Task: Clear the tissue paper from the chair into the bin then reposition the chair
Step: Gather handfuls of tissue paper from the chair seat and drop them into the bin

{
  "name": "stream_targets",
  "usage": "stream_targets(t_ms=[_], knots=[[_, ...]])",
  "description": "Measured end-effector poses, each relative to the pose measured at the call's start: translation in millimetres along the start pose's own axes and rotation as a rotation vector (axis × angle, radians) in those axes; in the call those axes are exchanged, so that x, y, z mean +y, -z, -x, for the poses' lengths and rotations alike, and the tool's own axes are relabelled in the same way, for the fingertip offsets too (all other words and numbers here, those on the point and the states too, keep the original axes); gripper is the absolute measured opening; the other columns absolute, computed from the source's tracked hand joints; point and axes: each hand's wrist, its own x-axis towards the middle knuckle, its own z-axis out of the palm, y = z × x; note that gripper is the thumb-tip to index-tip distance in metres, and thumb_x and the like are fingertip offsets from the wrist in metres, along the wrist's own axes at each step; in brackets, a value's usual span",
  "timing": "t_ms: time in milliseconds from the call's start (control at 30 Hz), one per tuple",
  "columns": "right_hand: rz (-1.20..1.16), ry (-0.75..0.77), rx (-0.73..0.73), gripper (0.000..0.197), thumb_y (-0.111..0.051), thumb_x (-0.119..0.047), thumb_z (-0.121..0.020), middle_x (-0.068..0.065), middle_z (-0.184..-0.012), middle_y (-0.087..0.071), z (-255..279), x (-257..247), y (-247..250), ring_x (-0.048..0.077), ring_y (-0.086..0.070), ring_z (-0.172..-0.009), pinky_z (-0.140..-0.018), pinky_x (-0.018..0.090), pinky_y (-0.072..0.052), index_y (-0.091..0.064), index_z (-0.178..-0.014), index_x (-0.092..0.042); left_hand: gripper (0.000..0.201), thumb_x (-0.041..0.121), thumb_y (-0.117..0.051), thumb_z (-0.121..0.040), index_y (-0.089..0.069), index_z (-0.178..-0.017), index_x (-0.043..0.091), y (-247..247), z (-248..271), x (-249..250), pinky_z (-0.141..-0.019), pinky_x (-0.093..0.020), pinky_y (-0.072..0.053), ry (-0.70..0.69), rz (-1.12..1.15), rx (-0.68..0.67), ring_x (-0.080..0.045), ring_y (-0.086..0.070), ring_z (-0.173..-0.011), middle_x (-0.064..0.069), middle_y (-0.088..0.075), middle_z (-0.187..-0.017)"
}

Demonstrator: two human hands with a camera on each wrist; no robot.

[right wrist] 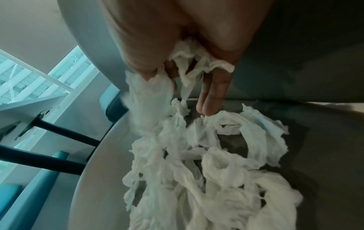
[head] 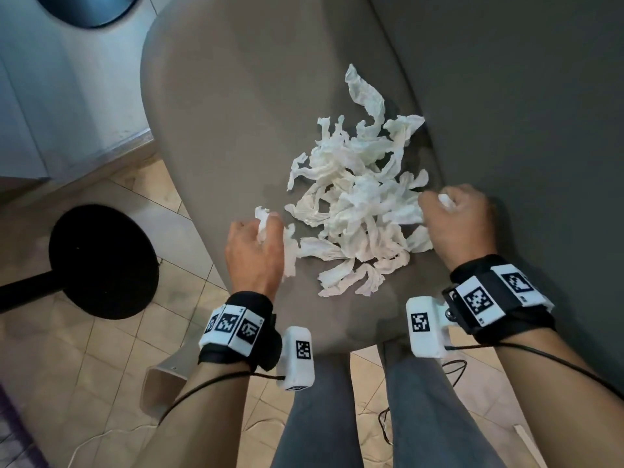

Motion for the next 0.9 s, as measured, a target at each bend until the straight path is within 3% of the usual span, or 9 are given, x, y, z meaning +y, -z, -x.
stream_targets(t_ms=[67,133,200,300,400,533,667,767,900], knots=[[0.013,0.031,0.031,0.042,-0.064,-0.023,-0.074,0.009,-0.063,-0.041,-2,-2,0,0.022,-0.038,-0.055,-0.050,0.030,-0.031,-0.040,-0.062,0.010,0.038,0.035,-0.058,-0.093,-0.049,-0.064,0.013,2,-4,-2,-0.071,-0.030,-0.034,-0.049,-0.019,0.007,-0.024,-0.050,-0.078,-0.001,-0.049,-0.079],[-0.036,0.020,0.009,0.027,-0.064,-0.013,-0.077,0.011,-0.069,-0.058,-7,-3,-5,0.023,-0.051,-0.056,-0.051,0.029,-0.043,-0.047,-0.066,0.005,0.030,0.034,-0.062,-0.090,-0.052,-0.071,0.013,-2,-10,-5,-0.067,-0.030,-0.037,-0.079,-0.035,-0.030,-0.027,-0.054,-0.075,-0.003,-0.056,-0.077],[-0.124,-0.033,-0.040,0.015,-0.057,-0.011,-0.083,0.020,-0.078,-0.068,-10,-7,-14,0.025,-0.066,-0.061,-0.058,0.036,-0.056,-0.049,-0.070,-0.014,0.018,0.031,-0.063,-0.087,-0.054,-0.082,0.016,-8,-14,-1,-0.065,-0.030,-0.043,-0.081,-0.057,-0.085,-0.025,-0.057,-0.074,0.000,-0.061,-0.077],[-0.096,-0.017,-0.062,0.016,-0.046,-0.013,-0.081,0.016,-0.093,-0.066,-15,-9,-23,0.027,-0.061,-0.073,-0.071,0.049,-0.055,-0.045,-0.085,-0.028,0.022,0.027,-0.062,-0.090,-0.054,-0.110,0.023,-20,-19,9,-0.076,-0.026,-0.039,-0.115,-0.084,-0.190,-0.017,-0.054,-0.087,0.005,-0.060,-0.100],[0.028,-0.008,-0.152,0.036,-0.045,-0.006,-0.085,0.003,-0.112,-0.057,-21,-3,-30,0.024,-0.058,-0.095,-0.083,0.043,-0.052,-0.043,-0.115,-0.026,0.040,0.031,-0.063,-0.092,-0.048,-0.129,0.026,-35,-26,16,-0.085,-0.027,-0.040,-0.097,-0.148,-0.283,-0.013,-0.049,-0.095,0.004,-0.057,-0.114],[0.324,-0.064,-0.242,0.036,-0.057,-0.031,-0.086,0.005,-0.135,-0.046,-27,7,-38,0.034,-0.051,-0.115,-0.098,0.046,-0.045,-0.046,-0.121,-0.030,0.036,0.035,-0.062,-0.091,-0.055,-0.124,0.023,-50,-35,14,-0.090,-0.034,-0.049,-0.072,-0.254,-0.305,-0.025,-0.061,-0.101,-0.003,-0.064,-0.121],[0.497,-0.121,-0.254,0.031,-0.058,-0.040,-0.086,0.015,-0.125,-0.051,-28,20,-39,0.040,-0.052,-0.109,-0.087,0.041,-0.041,-0.059,-0.100,-0.012,0.022,0.032,-0.059,-0.087,-0.061,-0.102,0.017,-42,-37,12,-0.072,-0.028,-0.038,-0.065,-0.210,-0.290,-0.022,-0.053,-0.087,-0.004,-0.061,-0.100],[0.490,-0.053,-0.190,0.026,-0.058,-0.029,-0.087,0.021,-0.113,-0.053,-25,24,-32,0.037,-0.055,-0.096,-0.074,0.033,-0.035,-0.061,-0.090,-0.003,0.011,0.024,-0.058,-0.082,-0.049,-0.076,0.023,-30,-35,1,-0.063,-0.030,-0.038,-0.040,-0.080,-0.243,-0.023,-0.051,-0.076,0.000,-0.056,-0.080],[0.340,0.117,-0.052,0.003,-0.054,-0.001,-0.078,0.020,-0.093,-0.055,-11,29,-17,0.028,-0.049,-0.077,-0.065,0.029,-0.030,-0.057,-0.080,0.001,0.022,0.005,-0.047,-0.081,-0.052,-0.081,0.027,-9,-29,-13,-0.061,-0.022,-0.045,-0.013,0.067,-0.141,-0.015,-0.052,-0.068,0.010,-0.055,-0.073]])
